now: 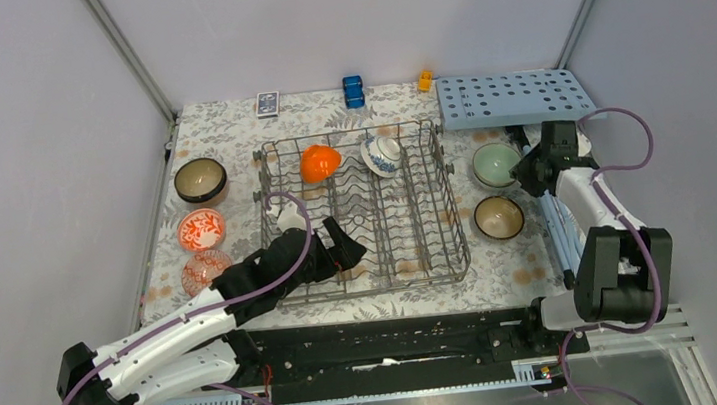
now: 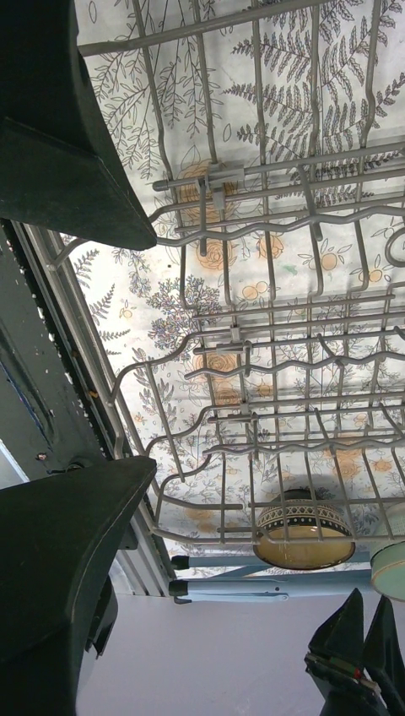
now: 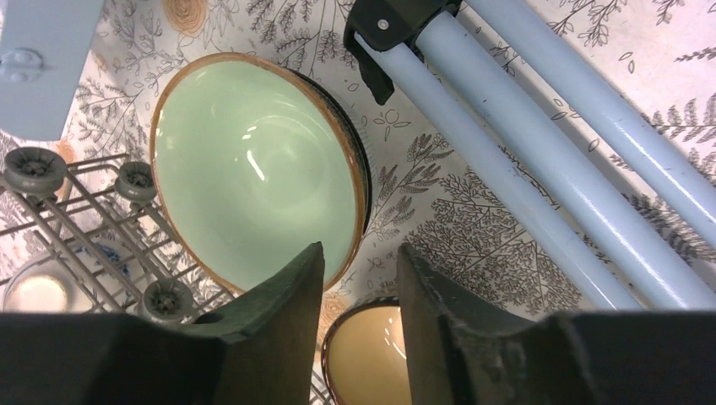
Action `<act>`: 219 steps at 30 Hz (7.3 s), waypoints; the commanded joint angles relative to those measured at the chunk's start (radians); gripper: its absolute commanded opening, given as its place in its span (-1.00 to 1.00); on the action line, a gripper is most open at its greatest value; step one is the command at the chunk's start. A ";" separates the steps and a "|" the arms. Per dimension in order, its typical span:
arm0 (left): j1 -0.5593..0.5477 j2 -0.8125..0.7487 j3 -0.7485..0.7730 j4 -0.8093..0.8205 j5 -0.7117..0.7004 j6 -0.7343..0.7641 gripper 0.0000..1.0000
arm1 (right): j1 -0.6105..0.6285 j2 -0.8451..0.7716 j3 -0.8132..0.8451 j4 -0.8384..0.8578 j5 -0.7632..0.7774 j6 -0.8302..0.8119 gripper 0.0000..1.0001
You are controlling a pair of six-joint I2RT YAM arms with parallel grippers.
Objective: Unload the bowls from the dish rack
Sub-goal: Pick up the bowl from the dish rack, then place the bowl with the bowl.
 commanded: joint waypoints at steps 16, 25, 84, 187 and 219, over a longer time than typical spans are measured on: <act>0.028 0.161 0.213 0.168 -0.098 0.280 0.96 | 0.541 -0.361 0.131 0.095 -0.030 -0.278 0.26; 0.321 0.436 0.337 0.448 0.300 0.233 0.97 | 0.545 -0.252 -0.016 0.371 -0.157 -0.083 0.39; 0.548 1.137 0.592 0.920 0.702 0.029 0.11 | 0.497 0.534 0.486 0.336 -0.165 -0.022 -0.22; 0.495 1.152 0.648 1.194 0.828 -0.010 -1.00 | 0.387 0.433 0.419 0.343 -0.266 -0.002 0.25; 0.423 0.415 0.515 0.406 0.774 0.548 -1.00 | 0.458 -0.270 0.396 -0.011 -0.354 -0.119 0.38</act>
